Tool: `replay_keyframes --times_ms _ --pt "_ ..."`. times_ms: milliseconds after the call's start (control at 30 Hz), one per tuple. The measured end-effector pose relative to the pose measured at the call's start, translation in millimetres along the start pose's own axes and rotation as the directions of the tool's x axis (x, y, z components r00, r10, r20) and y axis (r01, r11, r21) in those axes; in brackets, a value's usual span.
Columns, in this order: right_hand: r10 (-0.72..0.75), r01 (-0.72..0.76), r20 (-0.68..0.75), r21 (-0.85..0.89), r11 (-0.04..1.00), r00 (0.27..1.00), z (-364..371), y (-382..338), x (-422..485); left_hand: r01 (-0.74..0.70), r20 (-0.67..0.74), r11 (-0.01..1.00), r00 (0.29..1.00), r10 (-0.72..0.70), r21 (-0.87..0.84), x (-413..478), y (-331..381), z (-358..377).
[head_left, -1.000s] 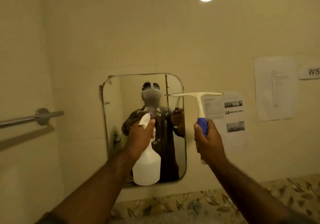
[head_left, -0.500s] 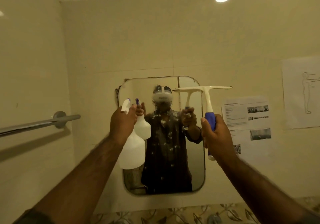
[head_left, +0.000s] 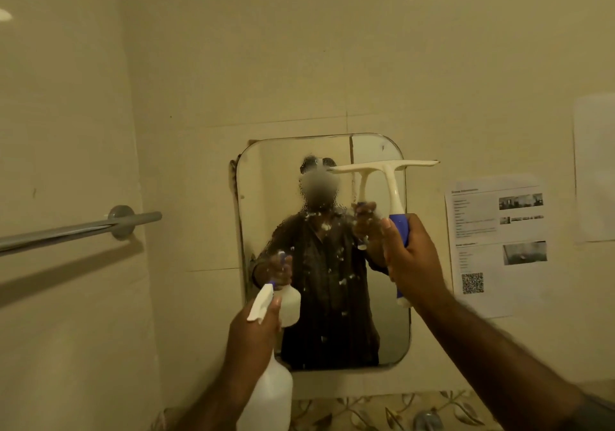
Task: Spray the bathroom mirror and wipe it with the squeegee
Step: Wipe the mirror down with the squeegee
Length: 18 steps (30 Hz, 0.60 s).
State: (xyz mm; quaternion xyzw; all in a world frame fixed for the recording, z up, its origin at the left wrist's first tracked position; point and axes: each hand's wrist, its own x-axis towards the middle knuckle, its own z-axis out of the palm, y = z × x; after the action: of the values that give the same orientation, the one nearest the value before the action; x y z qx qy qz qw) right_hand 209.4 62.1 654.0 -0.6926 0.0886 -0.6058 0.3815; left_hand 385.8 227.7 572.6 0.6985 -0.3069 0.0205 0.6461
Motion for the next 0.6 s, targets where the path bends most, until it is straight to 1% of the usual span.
replay_keyframes --times_ms 67,200,233,300,400,467,533,600 --pt "-0.011 0.011 0.001 -0.006 1.000 1.000 8 1 6 -0.001 -0.007 1.000 1.000 0.001 -0.020 -2 3 8" --pt "-0.069 0.069 -0.032 -0.011 0.998 0.997 11 3 20 -0.144 0.153 0.989 0.978 0.144 -0.013 -2 36 31" --pt "-0.093 0.092 -0.029 -0.022 0.996 0.995 11 4 24 -0.174 0.165 0.985 0.971 0.174 -0.012 -1 47 38" --pt "-0.116 0.115 -0.015 -0.057 0.992 0.993 11 4 35 -0.204 0.144 0.979 0.968 0.205 -0.023 5 70 52" --pt "-0.089 0.085 -0.029 -0.112 0.990 0.996 16 5 50 -0.172 0.097 0.984 0.980 0.176 -0.040 18 100 70" --pt "-0.065 0.060 -0.031 -0.136 0.989 0.997 18 9 50 -0.176 0.112 0.982 0.977 0.182 -0.066 28 108 78" --pt "-0.026 0.023 -0.016 -0.142 0.990 1.000 18 23 35 -0.193 0.127 0.978 0.971 0.202 -0.084 32 106 82" --pt "0.042 -0.045 -0.020 -0.175 0.984 0.999 15 47 5 -0.224 0.116 0.971 0.966 0.232 -0.078 33 99 84"
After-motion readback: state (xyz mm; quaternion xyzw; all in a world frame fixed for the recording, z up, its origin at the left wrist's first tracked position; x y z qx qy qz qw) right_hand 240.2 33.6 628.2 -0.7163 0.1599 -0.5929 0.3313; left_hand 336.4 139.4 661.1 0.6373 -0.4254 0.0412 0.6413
